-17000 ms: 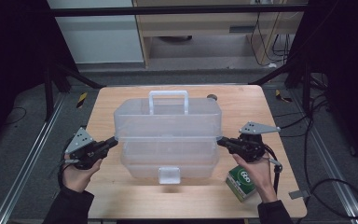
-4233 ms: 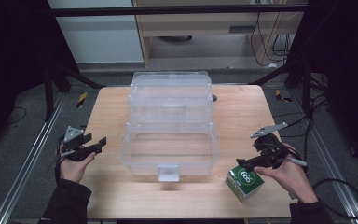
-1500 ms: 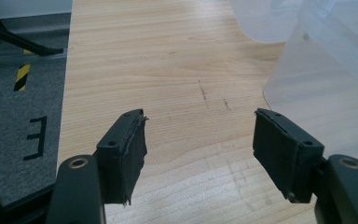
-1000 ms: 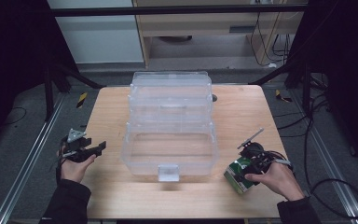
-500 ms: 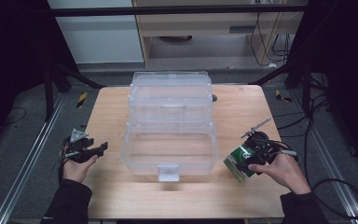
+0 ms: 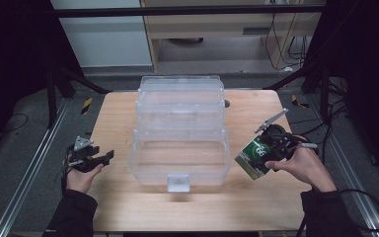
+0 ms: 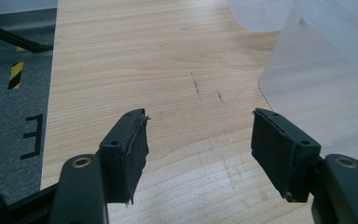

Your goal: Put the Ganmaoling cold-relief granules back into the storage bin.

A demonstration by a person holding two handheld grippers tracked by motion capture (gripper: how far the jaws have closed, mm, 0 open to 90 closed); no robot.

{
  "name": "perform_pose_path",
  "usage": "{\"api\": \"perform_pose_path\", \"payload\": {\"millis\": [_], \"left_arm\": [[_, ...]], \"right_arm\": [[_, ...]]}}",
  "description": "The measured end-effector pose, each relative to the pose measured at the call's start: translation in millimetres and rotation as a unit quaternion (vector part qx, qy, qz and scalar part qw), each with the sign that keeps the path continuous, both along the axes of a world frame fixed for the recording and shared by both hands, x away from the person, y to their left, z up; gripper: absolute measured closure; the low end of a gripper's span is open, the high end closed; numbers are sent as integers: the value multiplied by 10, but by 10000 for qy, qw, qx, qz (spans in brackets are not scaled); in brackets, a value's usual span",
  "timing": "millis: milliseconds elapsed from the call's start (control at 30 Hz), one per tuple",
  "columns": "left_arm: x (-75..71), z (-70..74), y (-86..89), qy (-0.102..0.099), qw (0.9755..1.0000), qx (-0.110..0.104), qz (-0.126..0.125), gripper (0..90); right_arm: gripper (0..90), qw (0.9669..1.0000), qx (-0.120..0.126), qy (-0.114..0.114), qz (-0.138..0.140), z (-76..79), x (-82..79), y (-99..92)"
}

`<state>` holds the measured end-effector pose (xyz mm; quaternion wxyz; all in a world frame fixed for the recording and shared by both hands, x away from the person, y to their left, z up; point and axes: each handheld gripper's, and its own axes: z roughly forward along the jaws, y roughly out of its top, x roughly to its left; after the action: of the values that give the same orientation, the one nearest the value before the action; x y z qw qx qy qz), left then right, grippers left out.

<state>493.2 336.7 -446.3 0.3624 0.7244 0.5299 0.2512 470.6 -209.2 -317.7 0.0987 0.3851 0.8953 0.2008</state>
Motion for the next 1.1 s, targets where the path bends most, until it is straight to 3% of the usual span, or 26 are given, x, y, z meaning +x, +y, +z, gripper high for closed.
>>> {"api": "perform_pose_path", "payload": {"millis": [300,567,1100], "left_arm": [[-3,10,13,-16,10000,-23,9,357],[1,7,23,-6,10000,-24,20,357],[8,0,26,-1,10000,-47,11,357]], "right_arm": [[175,9981,8,-165,589,216,106,127],[176,9961,-60,-83,879,304,199,220],[175,9827,-174,-85,1844,383,398,543]]}}
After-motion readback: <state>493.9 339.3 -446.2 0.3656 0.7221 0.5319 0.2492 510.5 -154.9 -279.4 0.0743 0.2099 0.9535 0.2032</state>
